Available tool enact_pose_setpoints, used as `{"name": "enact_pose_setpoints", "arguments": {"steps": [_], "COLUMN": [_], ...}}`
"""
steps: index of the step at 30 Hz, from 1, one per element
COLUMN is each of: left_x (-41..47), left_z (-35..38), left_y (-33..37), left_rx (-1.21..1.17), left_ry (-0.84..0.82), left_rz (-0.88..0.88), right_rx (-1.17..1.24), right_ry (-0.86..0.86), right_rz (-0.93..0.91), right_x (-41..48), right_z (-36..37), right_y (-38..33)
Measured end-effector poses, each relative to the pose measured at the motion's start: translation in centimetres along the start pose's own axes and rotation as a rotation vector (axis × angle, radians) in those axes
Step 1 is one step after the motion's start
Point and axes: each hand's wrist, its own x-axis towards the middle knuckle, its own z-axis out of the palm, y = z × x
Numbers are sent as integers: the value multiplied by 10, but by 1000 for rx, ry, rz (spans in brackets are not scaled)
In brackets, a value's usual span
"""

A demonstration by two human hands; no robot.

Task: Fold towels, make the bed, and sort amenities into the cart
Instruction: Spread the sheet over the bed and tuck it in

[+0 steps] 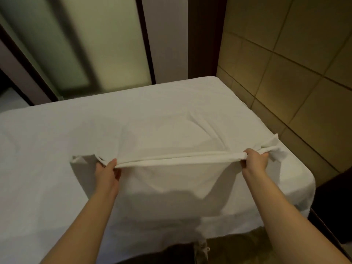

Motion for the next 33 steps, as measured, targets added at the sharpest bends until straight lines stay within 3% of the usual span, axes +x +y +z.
{"name": "enact_pose_setpoints", "arguments": {"steps": [10,13,15,17,19,24,28,33], "left_x": [224,286,316,330,330,333,358,389], "left_z": [162,212,239,249,240,192,181,172], "left_y": [25,16,-11,-53,-103,-185,-188,-179], "left_rx": [202,207,266,399,616,1396,1641,1788], "left_ry": [66,-9,-106,-192,-250,-447,-433,-419], "left_rz": [76,71,-45,-164,-190,-65,156,276], "right_rx": [-136,-176,-176,-413,-783,-1540,-1722,-1823], "right_ry": [-42,-168,-270,-294,-314,-509,-484,-494], "right_rz": [-60,-67,69,131,43,-70,-202,-364], "right_x": [169,226,262,286,298,299,311,328], "right_z": [227,293,324,332,317,258,256,275], "right_y": [-13,2,25,61,106,191,201,203]}}
